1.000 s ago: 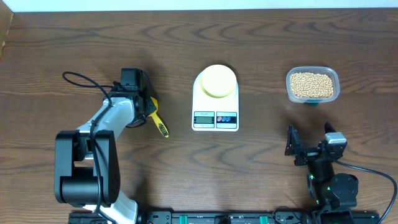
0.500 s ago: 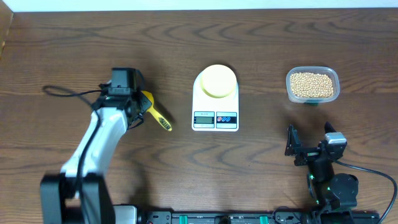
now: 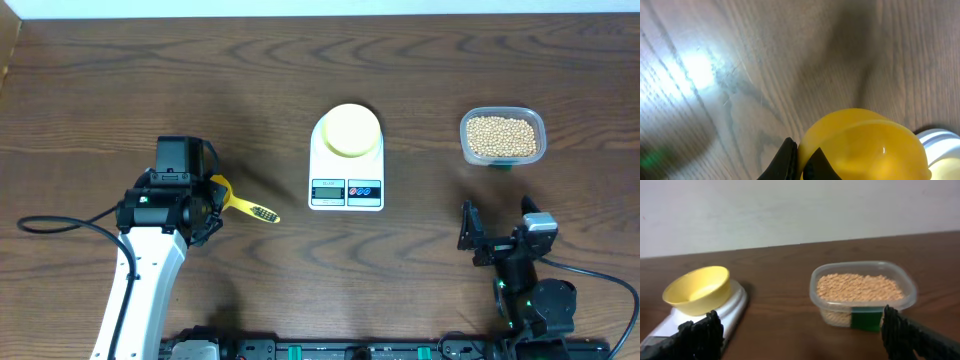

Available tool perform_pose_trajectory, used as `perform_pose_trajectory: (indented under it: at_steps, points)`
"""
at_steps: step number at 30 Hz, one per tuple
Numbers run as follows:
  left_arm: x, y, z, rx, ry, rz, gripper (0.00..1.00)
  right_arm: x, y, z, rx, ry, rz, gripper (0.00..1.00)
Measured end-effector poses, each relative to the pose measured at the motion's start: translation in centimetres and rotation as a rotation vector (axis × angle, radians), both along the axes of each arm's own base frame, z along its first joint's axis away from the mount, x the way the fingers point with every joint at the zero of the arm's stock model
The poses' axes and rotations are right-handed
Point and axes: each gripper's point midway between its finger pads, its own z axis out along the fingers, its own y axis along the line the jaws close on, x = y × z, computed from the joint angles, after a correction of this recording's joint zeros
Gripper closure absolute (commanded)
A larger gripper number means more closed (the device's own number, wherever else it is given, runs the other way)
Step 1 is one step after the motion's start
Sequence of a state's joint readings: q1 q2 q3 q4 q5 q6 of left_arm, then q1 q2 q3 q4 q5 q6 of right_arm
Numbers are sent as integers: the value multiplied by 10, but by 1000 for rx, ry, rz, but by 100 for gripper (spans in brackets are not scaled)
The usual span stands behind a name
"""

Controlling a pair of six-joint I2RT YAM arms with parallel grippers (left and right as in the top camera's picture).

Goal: Scoop item into bowl and weigh 50g on scale
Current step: 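Close the left gripper on the scoop cup rim and lift it, then bring the right gripper toward the scoop held by the left gripper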

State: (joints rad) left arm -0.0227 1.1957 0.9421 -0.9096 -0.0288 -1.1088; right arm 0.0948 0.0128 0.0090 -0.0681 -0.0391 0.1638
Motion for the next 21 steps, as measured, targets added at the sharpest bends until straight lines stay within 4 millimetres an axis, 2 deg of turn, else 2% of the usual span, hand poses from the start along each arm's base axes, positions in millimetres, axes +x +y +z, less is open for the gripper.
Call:
perform_pose_trajectory:
  at_steps: [5, 8, 12, 15, 16, 18, 21]
  points:
    - [0, -4, 0, -30, -1, 25, 93, -7, 31, 5, 330, 57, 163, 1]
    - [0, -5, 0, -44, -1, 31, 93, -18, 58, 7, 569, 153, 310, 1]
    - [0, -8, -1, -60, 0, 28, 93, -34, 82, 8, 835, 315, 443, 1]
    - [0, -10, 0, -70, -2, 26, 93, -36, 84, 8, 915, 356, 444, 1]
    - [0, -10, 0, -73, -2, 25, 93, -35, 84, 8, 918, 354, 438, 4]
    - [1, -12, 0, -80, -4, 23, 93, -33, 81, 8, 872, 324, 428, 9]
    - [1, -14, 0, -91, -5, 19, 93, -33, 80, 9, 815, 297, 433, 6]
